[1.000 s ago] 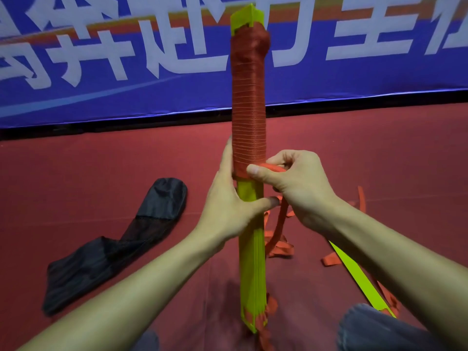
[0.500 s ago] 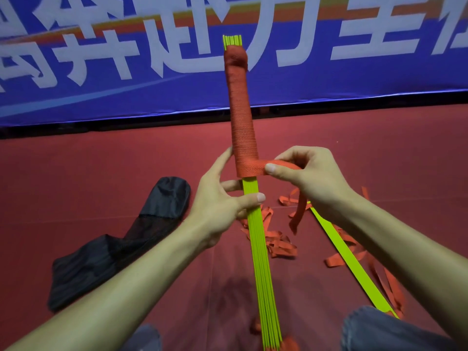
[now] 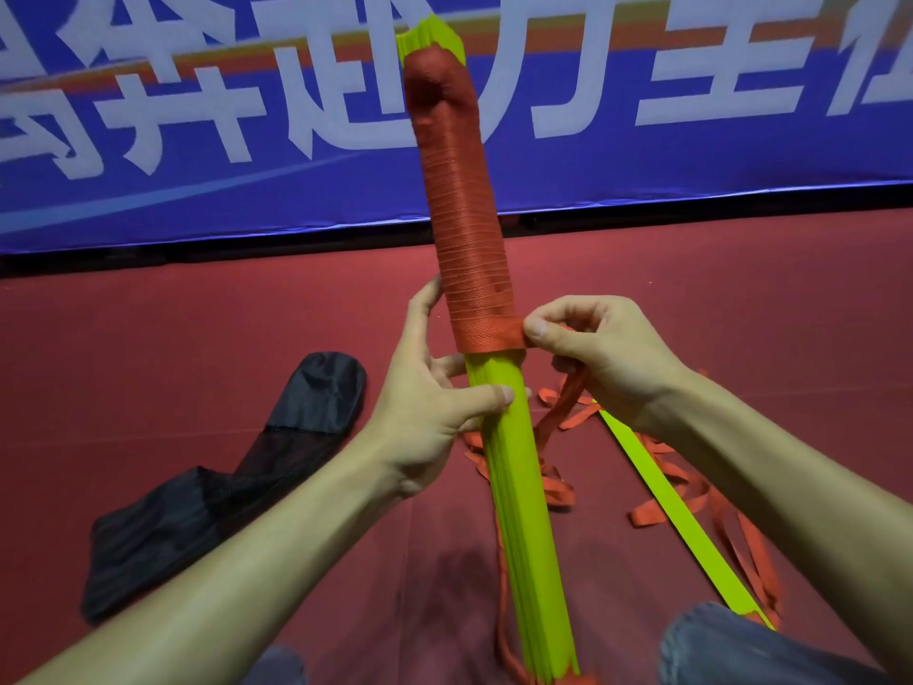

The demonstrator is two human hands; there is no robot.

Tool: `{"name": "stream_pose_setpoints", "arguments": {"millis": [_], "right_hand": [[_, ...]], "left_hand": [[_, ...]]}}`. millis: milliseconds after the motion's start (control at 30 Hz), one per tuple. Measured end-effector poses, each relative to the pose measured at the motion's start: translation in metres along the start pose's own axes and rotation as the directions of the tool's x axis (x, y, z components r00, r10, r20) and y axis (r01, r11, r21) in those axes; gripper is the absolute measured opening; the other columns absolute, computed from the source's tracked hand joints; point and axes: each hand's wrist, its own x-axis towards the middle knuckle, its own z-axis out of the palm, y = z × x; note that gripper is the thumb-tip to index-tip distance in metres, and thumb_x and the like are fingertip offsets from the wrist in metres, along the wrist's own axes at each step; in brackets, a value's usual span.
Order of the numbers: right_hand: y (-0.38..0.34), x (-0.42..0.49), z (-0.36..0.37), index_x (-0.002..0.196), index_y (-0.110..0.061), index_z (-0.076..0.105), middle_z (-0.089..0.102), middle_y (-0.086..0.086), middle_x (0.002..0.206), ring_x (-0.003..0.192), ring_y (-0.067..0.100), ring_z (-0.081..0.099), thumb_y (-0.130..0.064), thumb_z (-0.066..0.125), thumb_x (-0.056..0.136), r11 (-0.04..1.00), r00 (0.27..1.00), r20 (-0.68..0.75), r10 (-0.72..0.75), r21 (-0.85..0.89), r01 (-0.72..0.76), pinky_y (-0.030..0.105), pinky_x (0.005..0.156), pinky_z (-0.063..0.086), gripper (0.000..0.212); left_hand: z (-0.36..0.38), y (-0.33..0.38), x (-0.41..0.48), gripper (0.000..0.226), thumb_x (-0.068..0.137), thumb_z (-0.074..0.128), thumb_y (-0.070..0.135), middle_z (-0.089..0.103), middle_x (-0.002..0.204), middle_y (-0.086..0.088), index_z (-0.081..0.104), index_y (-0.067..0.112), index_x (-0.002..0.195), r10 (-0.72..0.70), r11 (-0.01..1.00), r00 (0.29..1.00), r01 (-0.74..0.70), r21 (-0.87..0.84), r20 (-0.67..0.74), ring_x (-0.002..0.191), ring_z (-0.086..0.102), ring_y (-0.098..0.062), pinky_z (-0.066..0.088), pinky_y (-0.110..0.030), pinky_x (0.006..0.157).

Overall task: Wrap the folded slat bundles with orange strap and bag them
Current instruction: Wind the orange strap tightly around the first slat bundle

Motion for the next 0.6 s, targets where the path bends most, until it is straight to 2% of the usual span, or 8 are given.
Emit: {"name": "stream_pose_setpoints", "arguments": {"millis": [133, 167, 233, 300, 333, 400, 500, 600], "right_hand": [[0.000, 0.001, -0.001, 0.077, -0.013, 0.071, 0.064, 0.000, 0.066, 0.061, 0.008, 0.049, -0.027, 0.076, 0.063, 0.999, 0.999, 0.029, -0.027, 0.022, 0.026, 0.022, 0.058, 0.037, 0.020], [0.000, 0.000, -0.002, 0.079, -0.013, 0.071, 0.065, 0.001, 0.067, 0.062, 0.009, 0.052, -0.025, 0.075, 0.063, 0.999, 0.999, 0.042, -0.030, 0.037, 0.028, 0.022, 0.059, 0.037, 0.020], [0.000, -0.001, -0.001, 0.083, -0.010, 0.070, 0.065, 0.001, 0.066, 0.059, 0.007, 0.054, -0.022, 0.073, 0.066, 0.998, 0.997, 0.076, -0.025, 0.066, 0.020, 0.021, 0.058, 0.037, 0.021], [-0.002, -0.002, 0.001, 0.089, -0.007, 0.069, 0.063, -0.001, 0.061, 0.053, 0.004, 0.051, -0.020, 0.068, 0.070, 0.995, 0.993, 0.121, -0.002, 0.097, -0.009, 0.019, 0.053, 0.034, 0.023], [-0.002, -0.003, 0.001, 0.093, -0.007, 0.069, 0.061, -0.002, 0.060, 0.051, 0.004, 0.048, -0.020, 0.066, 0.072, 0.994, 0.989, 0.147, 0.010, 0.109, -0.027, 0.019, 0.051, 0.031, 0.025], [-0.002, -0.003, 0.002, 0.100, -0.008, 0.069, 0.057, -0.003, 0.061, 0.053, 0.008, 0.037, -0.021, 0.062, 0.078, 0.993, 0.976, 0.217, 0.034, 0.106, -0.059, 0.025, 0.052, 0.022, 0.026], [-0.001, -0.005, 0.003, 0.092, -0.009, 0.071, 0.054, -0.001, 0.065, 0.057, 0.013, 0.026, -0.024, 0.058, 0.084, 0.993, 0.955, 0.290, 0.068, 0.071, -0.092, 0.028, 0.054, 0.018, 0.021], [-0.001, -0.007, 0.006, 0.082, -0.010, 0.069, 0.059, 0.006, 0.070, 0.054, 0.009, 0.041, -0.025, 0.062, 0.081, 0.994, 0.964, 0.256, 0.070, 0.059, -0.088, 0.021, 0.050, 0.027, 0.016]], "left_hand": [[-0.002, -0.001, 0.001, 0.100, 0.062, 0.066, -0.016, 0.074, 0.096, -0.013, 0.037, 0.049, 0.132, -0.024, 0.999, 0.999, 0.024, -0.023, 0.032, 0.085, 0.065, -0.045, 0.041, -0.073, 0.086], [-0.001, -0.002, 0.001, 0.100, 0.061, 0.068, -0.015, 0.074, 0.099, -0.014, 0.038, 0.049, 0.132, -0.028, 0.999, 0.998, 0.030, -0.032, 0.058, 0.088, 0.062, -0.048, 0.035, -0.069, 0.085], [-0.003, -0.003, 0.001, 0.097, 0.060, 0.066, -0.014, 0.074, 0.104, -0.014, 0.039, 0.047, 0.131, -0.034, 0.998, 0.994, 0.040, -0.058, 0.101, 0.088, 0.067, -0.047, 0.034, -0.056, 0.081], [-0.004, -0.002, 0.001, 0.094, 0.064, 0.056, -0.018, 0.073, 0.103, -0.014, 0.035, 0.043, 0.133, -0.067, 0.992, 0.990, 0.079, -0.100, 0.121, 0.082, 0.072, -0.042, 0.047, -0.029, 0.059], [-0.004, -0.001, 0.001, 0.093, 0.065, 0.052, -0.018, 0.073, 0.102, -0.014, 0.033, 0.042, 0.134, -0.080, 0.989, 0.988, 0.096, -0.117, 0.133, 0.081, 0.072, -0.041, 0.042, -0.017, 0.044], [-0.004, -0.001, 0.002, 0.094, 0.066, 0.049, -0.018, 0.073, 0.104, -0.014, 0.031, 0.040, 0.138, -0.099, 0.984, 0.983, 0.120, -0.128, 0.158, 0.081, 0.073, -0.041, 0.033, -0.011, 0.036], [-0.010, -0.003, 0.004, 0.095, 0.066, 0.047, -0.017, 0.071, 0.108, -0.018, 0.034, 0.043, 0.138, -0.114, 0.984, 0.973, 0.139, -0.115, 0.198, 0.082, 0.073, -0.041, 0.041, -0.024, 0.050], [-0.011, -0.002, 0.005, 0.093, 0.063, 0.044, -0.016, 0.071, 0.105, -0.013, 0.039, 0.042, 0.134, -0.109, 0.985, 0.969, 0.136, -0.110, 0.222, 0.075, 0.073, -0.038, 0.052, -0.039, 0.069]]}}
